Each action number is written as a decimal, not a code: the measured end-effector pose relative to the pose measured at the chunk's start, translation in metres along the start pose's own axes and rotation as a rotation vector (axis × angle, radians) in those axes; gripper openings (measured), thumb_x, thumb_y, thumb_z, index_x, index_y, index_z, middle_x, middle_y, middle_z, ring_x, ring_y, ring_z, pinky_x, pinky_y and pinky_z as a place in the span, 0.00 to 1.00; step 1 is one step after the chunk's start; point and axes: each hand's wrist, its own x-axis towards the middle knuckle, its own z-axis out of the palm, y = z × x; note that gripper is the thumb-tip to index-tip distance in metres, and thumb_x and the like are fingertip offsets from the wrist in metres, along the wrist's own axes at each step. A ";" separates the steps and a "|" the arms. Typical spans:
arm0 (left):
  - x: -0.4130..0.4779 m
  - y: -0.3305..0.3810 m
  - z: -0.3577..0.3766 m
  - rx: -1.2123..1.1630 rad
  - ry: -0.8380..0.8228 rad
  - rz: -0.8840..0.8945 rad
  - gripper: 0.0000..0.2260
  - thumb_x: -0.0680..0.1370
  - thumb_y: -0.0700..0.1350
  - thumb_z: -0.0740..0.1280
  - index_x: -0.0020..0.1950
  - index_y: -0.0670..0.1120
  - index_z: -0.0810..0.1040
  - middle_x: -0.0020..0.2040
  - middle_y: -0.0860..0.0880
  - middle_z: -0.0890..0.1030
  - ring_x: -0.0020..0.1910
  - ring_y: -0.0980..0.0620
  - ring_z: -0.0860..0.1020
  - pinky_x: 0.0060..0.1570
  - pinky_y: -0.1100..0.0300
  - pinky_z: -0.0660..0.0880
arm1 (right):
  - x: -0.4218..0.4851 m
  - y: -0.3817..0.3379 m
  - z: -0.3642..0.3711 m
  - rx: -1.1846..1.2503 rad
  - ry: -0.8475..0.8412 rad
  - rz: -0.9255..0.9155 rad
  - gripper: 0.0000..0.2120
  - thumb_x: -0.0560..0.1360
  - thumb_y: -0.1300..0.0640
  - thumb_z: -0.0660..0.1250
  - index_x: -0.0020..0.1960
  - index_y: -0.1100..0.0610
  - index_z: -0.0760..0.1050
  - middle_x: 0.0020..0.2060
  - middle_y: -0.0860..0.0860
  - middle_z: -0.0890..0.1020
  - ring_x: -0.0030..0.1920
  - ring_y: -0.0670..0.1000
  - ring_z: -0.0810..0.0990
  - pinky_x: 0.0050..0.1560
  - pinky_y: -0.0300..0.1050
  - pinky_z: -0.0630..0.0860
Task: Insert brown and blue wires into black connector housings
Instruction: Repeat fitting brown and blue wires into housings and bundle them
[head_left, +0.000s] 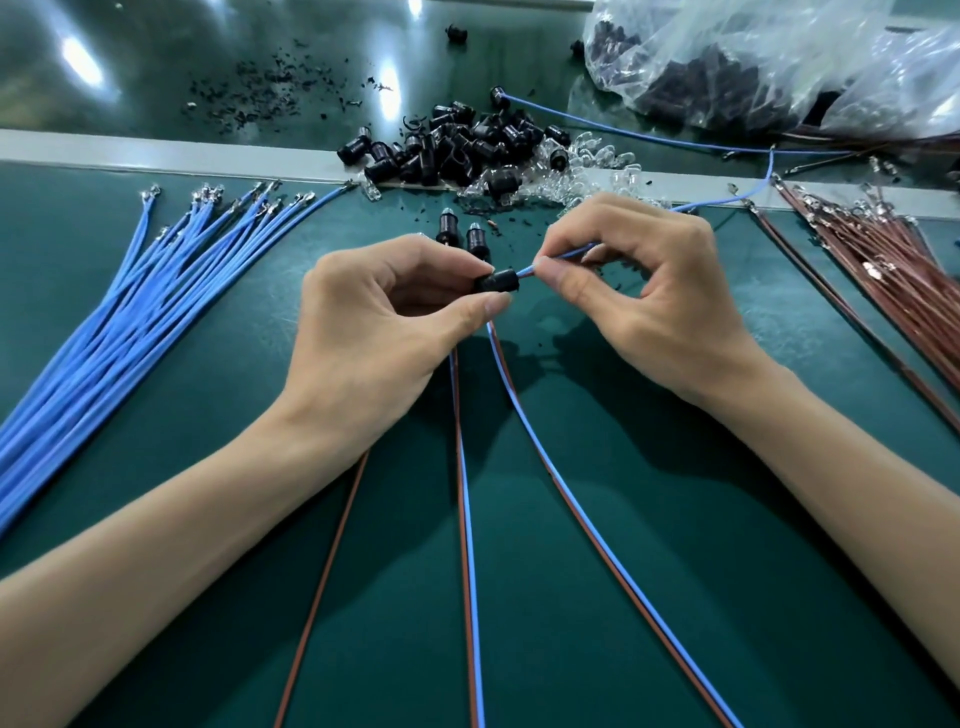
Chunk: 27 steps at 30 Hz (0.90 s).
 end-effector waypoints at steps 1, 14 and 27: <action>0.000 0.000 0.000 -0.002 -0.002 0.002 0.07 0.68 0.39 0.77 0.43 0.46 0.83 0.40 0.54 0.85 0.36 0.60 0.81 0.40 0.70 0.75 | 0.000 0.000 0.000 0.005 -0.005 -0.003 0.03 0.74 0.64 0.69 0.42 0.63 0.79 0.39 0.52 0.80 0.40 0.50 0.78 0.43 0.44 0.74; -0.001 0.001 0.000 -0.008 -0.002 0.018 0.07 0.67 0.40 0.77 0.43 0.46 0.83 0.40 0.54 0.85 0.36 0.60 0.81 0.41 0.69 0.75 | -0.001 0.001 0.002 0.001 -0.015 0.006 0.05 0.74 0.63 0.69 0.41 0.62 0.80 0.37 0.53 0.81 0.38 0.49 0.76 0.40 0.38 0.71; -0.002 0.001 0.000 -0.002 -0.012 0.047 0.07 0.68 0.39 0.76 0.43 0.47 0.83 0.41 0.56 0.84 0.36 0.61 0.81 0.41 0.70 0.75 | -0.001 -0.001 0.002 -0.017 -0.027 0.014 0.06 0.75 0.62 0.68 0.40 0.61 0.81 0.36 0.52 0.81 0.36 0.47 0.75 0.36 0.45 0.72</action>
